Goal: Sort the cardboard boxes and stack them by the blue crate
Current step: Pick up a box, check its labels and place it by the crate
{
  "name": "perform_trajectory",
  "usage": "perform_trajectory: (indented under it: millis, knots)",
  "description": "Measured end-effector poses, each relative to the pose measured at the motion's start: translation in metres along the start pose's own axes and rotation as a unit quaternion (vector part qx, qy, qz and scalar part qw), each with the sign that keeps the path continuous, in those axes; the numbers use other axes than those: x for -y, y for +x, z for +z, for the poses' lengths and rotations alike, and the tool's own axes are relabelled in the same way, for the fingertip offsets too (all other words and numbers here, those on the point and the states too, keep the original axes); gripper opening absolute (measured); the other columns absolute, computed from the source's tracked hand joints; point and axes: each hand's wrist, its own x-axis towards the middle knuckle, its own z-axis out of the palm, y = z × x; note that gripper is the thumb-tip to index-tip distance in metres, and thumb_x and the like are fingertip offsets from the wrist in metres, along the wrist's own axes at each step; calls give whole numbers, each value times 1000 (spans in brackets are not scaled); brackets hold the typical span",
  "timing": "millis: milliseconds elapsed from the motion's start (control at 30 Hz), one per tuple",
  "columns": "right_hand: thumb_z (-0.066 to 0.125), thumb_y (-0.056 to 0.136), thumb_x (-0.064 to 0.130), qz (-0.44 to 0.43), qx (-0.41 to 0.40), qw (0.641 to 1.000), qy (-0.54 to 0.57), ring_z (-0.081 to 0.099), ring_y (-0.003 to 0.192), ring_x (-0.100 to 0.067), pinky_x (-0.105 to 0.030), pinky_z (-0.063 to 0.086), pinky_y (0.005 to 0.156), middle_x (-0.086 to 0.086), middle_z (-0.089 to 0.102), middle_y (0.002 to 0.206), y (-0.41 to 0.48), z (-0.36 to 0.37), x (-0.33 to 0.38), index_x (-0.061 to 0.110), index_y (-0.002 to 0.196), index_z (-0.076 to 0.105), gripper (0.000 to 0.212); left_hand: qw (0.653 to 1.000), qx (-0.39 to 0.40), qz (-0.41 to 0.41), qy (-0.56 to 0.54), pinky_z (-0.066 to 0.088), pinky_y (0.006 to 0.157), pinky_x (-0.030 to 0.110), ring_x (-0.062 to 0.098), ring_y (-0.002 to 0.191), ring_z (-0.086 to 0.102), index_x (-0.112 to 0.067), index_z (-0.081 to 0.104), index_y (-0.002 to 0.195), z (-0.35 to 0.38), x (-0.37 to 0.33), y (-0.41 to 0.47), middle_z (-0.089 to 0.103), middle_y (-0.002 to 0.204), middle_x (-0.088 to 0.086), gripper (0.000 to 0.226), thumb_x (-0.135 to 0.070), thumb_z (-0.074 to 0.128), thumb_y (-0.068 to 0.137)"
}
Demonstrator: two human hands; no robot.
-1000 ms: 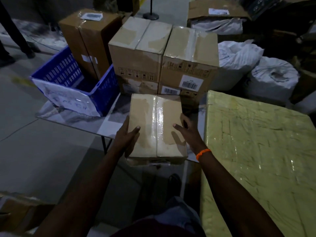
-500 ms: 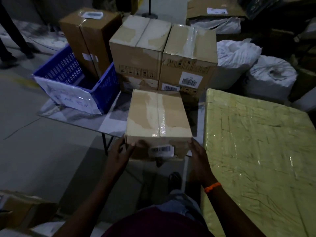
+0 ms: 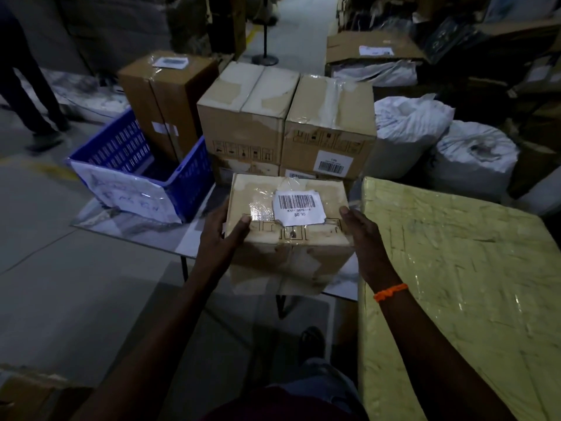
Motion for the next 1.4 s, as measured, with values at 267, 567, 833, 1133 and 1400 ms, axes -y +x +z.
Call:
perform_trajectory:
  millis: [267, 567, 833, 1133, 1400]
  knots:
    - [63, 96, 51, -2, -29, 999, -37, 72, 109, -25, -54, 55, 101, -3, 77, 113, 21, -2, 0, 21, 122, 74, 41, 999, -4, 31, 29, 55, 93, 20, 0, 116, 63, -32, 52, 139, 18, 1, 18, 65, 126, -23, 53, -56, 58, 92]
    - [66, 100, 36, -238, -94, 893, -370, 55, 117, -25, -33, 45, 90, -15, 60, 128, 21, -7, 10, 8, 134, 60, 45, 914, -16, 140, 380, 31, 118, 53, 30, 150, 28, -22, 34, 156, 7, -12, 26, 31, 163, 10, 68, -58, 41, 99]
    - [38, 99, 59, -285, 58, 806, -515, 45, 140, -33, -49, 40, 114, -17, 53, 148, 40, 21, 17, 8, 145, 54, 70, 804, 122, 186, 552, 14, 123, 55, 29, 154, 21, -20, 35, 157, 32, -26, 50, 30, 165, 9, 75, -62, 13, 99]
    - [36, 103, 52, -291, 47, 794, -531, 50, 135, -29, -48, 40, 114, -15, 58, 143, 42, 21, 9, 8, 142, 58, 63, 808, 132, 174, 547, 23, 121, 48, 26, 151, 30, -20, 39, 156, 34, -20, 48, 36, 163, 8, 72, -59, 11, 102]
    - [60, 98, 54, -396, 47, 799, -451, 51, 134, -29, -45, 43, 112, -14, 58, 139, 3, -6, -8, 7, 136, 63, 61, 818, 75, 313, 477, 30, 118, 58, 29, 141, 47, -16, 64, 135, 16, -17, 20, 53, 150, 10, 51, -48, 43, 103]
